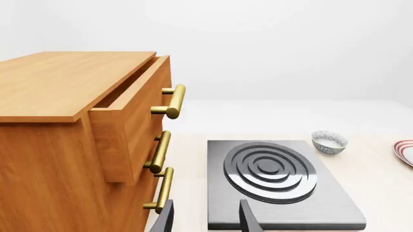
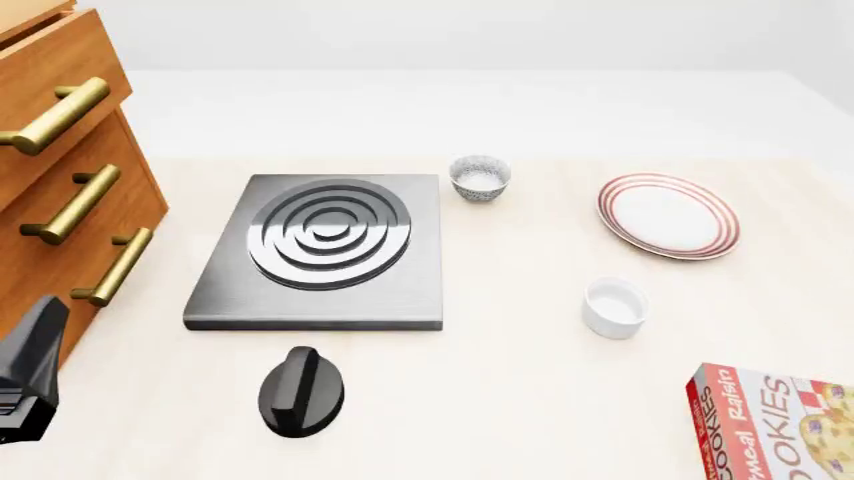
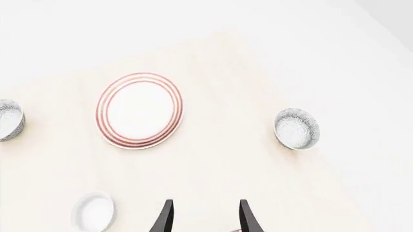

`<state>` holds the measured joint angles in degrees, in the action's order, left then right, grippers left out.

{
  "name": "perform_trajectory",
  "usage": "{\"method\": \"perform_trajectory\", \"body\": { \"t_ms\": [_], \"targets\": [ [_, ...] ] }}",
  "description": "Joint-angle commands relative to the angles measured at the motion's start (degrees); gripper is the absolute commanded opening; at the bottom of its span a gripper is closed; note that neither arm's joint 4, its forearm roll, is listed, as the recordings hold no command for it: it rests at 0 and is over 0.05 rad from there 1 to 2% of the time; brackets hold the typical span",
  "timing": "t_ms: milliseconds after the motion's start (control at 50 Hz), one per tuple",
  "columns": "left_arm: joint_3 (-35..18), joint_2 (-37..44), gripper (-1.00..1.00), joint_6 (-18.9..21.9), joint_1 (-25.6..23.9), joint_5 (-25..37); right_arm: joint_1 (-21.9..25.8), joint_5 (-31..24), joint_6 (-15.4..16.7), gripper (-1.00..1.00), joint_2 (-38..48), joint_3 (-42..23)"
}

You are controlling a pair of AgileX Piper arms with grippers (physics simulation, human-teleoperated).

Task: Pick the akita bowl next to the cookies box and place it on the plate.

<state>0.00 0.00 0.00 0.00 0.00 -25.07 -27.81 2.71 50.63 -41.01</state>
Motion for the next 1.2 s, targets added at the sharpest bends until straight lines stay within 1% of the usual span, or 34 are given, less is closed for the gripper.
{"method": "perform_trajectory", "body": {
  "t_ms": [20,120,200,240,260,320,360,380,440,500,540,560,600,620,700,760,800,840,880,940,960,980,1020,1040,1100,1160,1200],
  "targets": [
    [0.0,0.0,1.0,0.0,0.0,0.0,-5.3,-1.2,-0.2,1.0,5.9,-4.8],
    [0.0,0.0,1.0,0.0,0.0,0.0,-7.0,-1.4,0.4,1.0,8.8,-7.2],
    [0.0,0.0,1.0,0.0,0.0,0.0,-8.1,-2.2,0.3,1.0,12.0,-10.5],
    [0.0,0.0,1.0,0.0,0.0,0.0,-8.2,-2.3,-0.1,1.0,12.7,-11.1],
    [0.0,0.0,1.0,0.0,0.0,0.0,-9.4,-2.3,-0.1,1.0,14.5,-12.2],
    [0.0,0.0,1.0,0.0,0.0,0.0,-11.2,-2.5,1.3,1.0,18.5,-14.2],
    [0.0,0.0,1.0,0.0,0.0,0.0,-12.3,-2.6,0.7,1.0,19.6,-15.9],
    [0.0,0.0,1.0,0.0,0.0,0.0,-12.1,-3.0,0.3,1.0,20.0,-16.8],
    [0.0,0.0,1.0,0.0,0.0,0.0,-13.6,-3.6,1.9,1.0,22.7,-19.2],
    [0.0,0.0,1.0,0.0,0.0,0.0,-15.0,-4.0,2.7,1.0,24.8,-21.0],
    [0.0,0.0,1.0,0.0,0.0,0.0,-15.0,-4.6,2.0,1.0,25.3,-22.2],
    [0.0,0.0,1.0,0.0,0.0,0.0,-15.0,-4.8,1.0,1.0,25.9,-22.8],
    [0.0,0.0,1.0,0.0,0.0,0.0,-15.6,-4.6,0.3,1.0,27.3,-23.4],
    [0.0,0.0,1.0,0.0,0.0,0.0,-16.6,-4.3,0.8,1.0,28.2,-24.0],
    [0.0,0.0,1.0,0.0,0.0,0.0,-17.9,-4.2,0.0,1.0,30.5,-26.1],
    [0.0,0.0,1.0,0.0,0.0,0.0,-18.0,-4.4,-0.2,1.0,31.2,-26.9],
    [0.0,0.0,1.0,0.0,0.0,0.0,-19.6,-4.9,0.7,1.0,32.9,-28.6],
    [0.0,0.0,1.0,0.0,0.0,0.0,-20.5,-5.6,0.2,1.0,33.8,-30.2],
    [0.0,0.0,1.0,0.0,0.0,0.0,-21.7,-6.2,1.1,1.0,34.9,-31.6],
    [0.0,0.0,1.0,0.0,0.0,0.0,-25.5,-7.6,4.1,1.0,37.6,-34.4],
    [0.0,0.0,1.0,0.0,0.0,0.0,-24.8,-8.0,3.2,1.0,37.2,-34.9],
    [0.0,0.0,1.0,0.0,0.0,0.0,-25.2,-8.9,2.3,1.0,37.2,-36.2],
    [0.0,0.0,1.0,0.0,0.0,0.0,-26.8,-9.5,2.2,1.0,38.3,-37.6],
    [0.0,0.0,1.0,0.0,0.0,0.0,-27.4,-9.6,1.6,1.0,38.7,-38.0],
    [0.0,0.0,1.0,0.0,0.0,0.0,-29.4,-9.4,-0.3,1.0,39.8,-38.2],
    [0.0,0.0,1.0,0.0,0.0,0.0,-29.8,-8.8,-2.4,1.0,39.9,-38.1],
    [0.0,0.0,1.0,0.0,0.0,0.0,-30.2,-8.8,-2.0,1.0,40.2,-38.3]
  ]
}}
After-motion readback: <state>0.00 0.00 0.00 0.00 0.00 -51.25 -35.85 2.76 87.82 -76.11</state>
